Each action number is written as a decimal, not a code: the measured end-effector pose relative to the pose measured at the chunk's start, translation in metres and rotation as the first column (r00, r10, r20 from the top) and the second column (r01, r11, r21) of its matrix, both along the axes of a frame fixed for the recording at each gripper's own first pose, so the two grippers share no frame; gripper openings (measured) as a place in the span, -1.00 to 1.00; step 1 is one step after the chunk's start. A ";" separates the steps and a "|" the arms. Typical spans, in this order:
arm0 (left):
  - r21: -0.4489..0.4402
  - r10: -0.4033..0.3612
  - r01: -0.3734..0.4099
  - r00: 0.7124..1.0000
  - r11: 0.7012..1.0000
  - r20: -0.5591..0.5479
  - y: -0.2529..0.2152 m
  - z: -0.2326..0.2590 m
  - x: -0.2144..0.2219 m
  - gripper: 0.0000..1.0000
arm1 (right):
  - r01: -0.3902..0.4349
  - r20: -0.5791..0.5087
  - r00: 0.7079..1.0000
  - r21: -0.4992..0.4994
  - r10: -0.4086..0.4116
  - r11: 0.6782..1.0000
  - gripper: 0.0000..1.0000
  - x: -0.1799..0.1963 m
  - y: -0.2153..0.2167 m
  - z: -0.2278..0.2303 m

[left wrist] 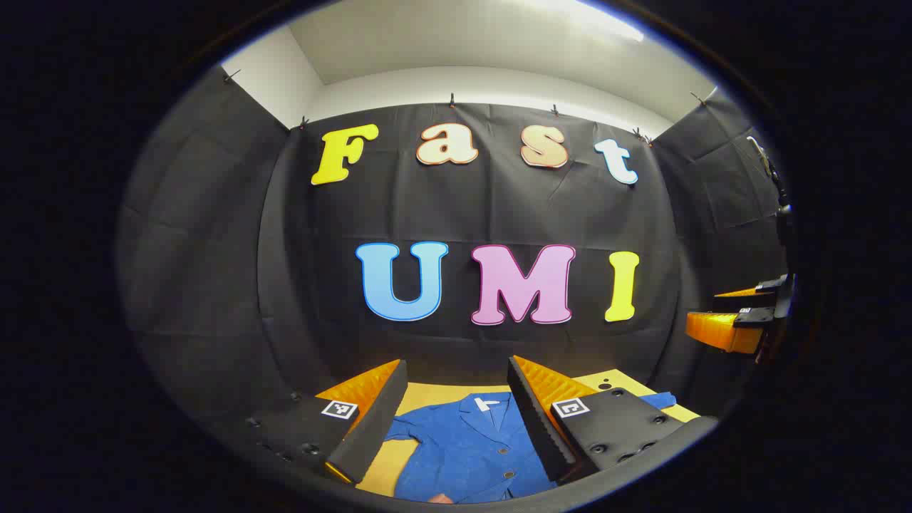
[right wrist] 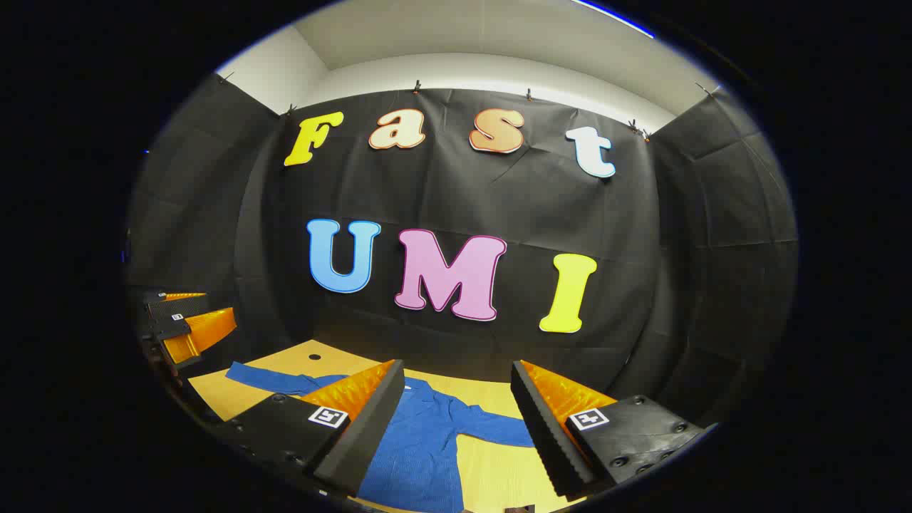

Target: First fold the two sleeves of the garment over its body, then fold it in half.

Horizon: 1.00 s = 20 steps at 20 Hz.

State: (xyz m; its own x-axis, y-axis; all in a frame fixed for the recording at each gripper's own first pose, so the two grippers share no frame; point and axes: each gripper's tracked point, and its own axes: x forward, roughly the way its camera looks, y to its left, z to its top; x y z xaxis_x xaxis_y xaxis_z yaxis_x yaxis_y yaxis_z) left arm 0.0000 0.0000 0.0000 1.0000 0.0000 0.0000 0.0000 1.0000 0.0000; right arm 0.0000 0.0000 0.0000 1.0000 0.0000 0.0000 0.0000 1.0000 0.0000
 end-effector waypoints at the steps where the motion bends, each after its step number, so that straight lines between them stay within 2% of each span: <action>1: 0.003 -0.001 0.001 1.000 1.000 -0.004 -0.001 -0.001 0.001 0.59 | 0.000 -0.001 1.000 0.001 0.000 1.000 0.92 0.001 0.000 -0.001; 4: 0.013 0.001 -0.001 1.000 1.000 -0.005 -0.001 0.000 0.002 0.59 | 0.000 -0.003 1.000 0.007 0.000 1.000 0.97 0.003 -0.002 -0.001; 6: 0.010 0.001 -0.001 1.000 1.000 0.000 -0.002 0.002 0.006 0.59 | 0.004 -0.005 1.000 0.006 -0.004 1.000 0.92 0.005 -0.005 -0.002; 11: 0.013 -0.007 0.007 1.000 1.000 0.010 -0.005 0.006 0.010 0.59 | 0.010 -0.001 1.000 0.020 -0.010 1.000 0.96 0.009 -0.008 0.001; 18: -0.024 0.006 -0.006 1.000 1.000 -0.010 0.000 0.000 0.009 0.59 | 0.002 0.009 1.000 0.003 -0.002 1.000 0.92 0.009 -0.005 0.000; 20: -0.026 0.005 -0.005 1.000 1.000 -0.011 0.001 -0.001 0.009 0.59 | 0.001 0.010 1.000 0.001 -0.001 1.000 0.97 0.008 -0.006 0.002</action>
